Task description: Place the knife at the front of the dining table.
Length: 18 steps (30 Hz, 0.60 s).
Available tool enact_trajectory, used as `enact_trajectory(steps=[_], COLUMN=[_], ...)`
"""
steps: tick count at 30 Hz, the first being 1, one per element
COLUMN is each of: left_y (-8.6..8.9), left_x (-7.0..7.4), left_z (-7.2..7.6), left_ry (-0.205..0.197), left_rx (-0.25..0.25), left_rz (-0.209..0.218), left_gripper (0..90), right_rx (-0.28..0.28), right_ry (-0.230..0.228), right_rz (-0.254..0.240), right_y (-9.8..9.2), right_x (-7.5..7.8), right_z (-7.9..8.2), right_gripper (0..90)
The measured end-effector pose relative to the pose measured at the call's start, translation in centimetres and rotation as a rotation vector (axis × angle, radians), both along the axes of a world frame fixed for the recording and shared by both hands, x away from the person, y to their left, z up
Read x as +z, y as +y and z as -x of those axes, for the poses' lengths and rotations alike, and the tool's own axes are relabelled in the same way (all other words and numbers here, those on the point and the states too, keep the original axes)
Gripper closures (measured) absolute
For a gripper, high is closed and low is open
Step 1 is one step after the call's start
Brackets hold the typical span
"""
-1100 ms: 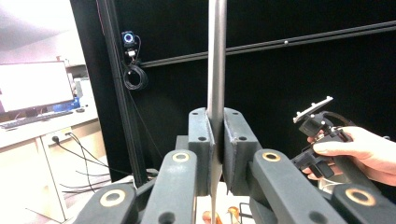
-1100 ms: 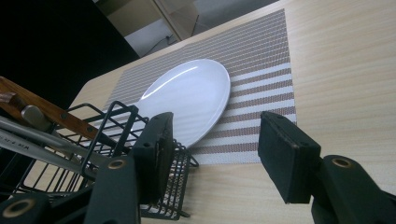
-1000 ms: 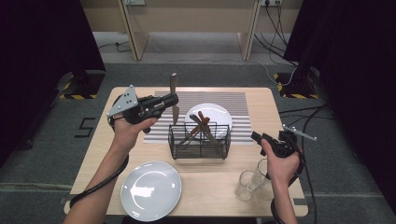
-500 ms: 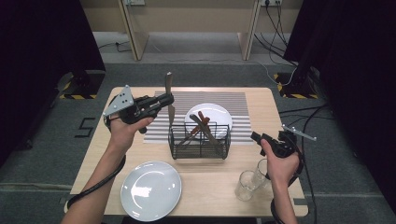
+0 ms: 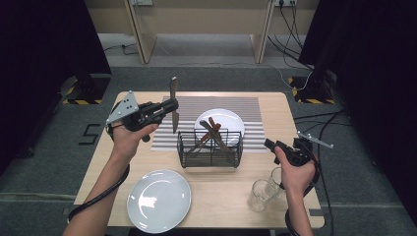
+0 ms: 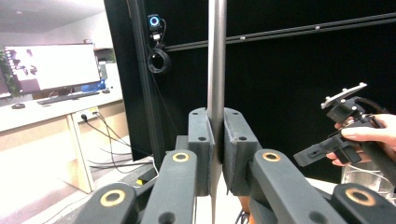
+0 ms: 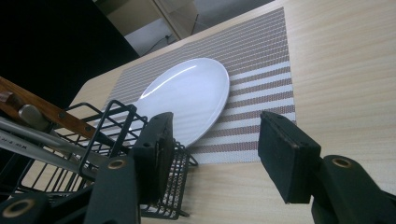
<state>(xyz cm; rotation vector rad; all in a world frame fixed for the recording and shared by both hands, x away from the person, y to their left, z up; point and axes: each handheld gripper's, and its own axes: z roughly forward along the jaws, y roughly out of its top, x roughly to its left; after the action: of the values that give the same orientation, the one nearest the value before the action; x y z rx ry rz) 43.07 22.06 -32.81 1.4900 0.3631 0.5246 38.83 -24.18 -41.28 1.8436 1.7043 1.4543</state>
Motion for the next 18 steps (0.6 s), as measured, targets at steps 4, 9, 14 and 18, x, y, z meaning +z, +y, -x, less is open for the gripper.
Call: enact_trajectory(steps=[4,9,14,18], left_y=[0.38,0.73,0.94,1.07], left_x=[-0.14,-0.33,-0.6,-0.81], left_z=[0.02,0.01,-0.03,-0.09], left_ry=[0.001,0.005,0.009,0.017], left_rx=[0.027,0.048,0.072,0.09], left_rz=[-0.019,-0.032,-0.047,-0.056], left_gripper=[83.0,83.0,83.0,83.0], right_rx=[-0.001,0.001,-0.002,-0.002], right_ry=[0.0,0.0,0.001,-0.001], right_rz=[0.001,0.002,0.0,0.001], right_y=[-0.01,0.02,-0.02,-0.06], right_x=[0.01,-0.04,-0.09,-0.06], right_z=[0.01,-0.02,-0.03,-0.02], right_gripper=[45.8,45.8,45.7,45.7])
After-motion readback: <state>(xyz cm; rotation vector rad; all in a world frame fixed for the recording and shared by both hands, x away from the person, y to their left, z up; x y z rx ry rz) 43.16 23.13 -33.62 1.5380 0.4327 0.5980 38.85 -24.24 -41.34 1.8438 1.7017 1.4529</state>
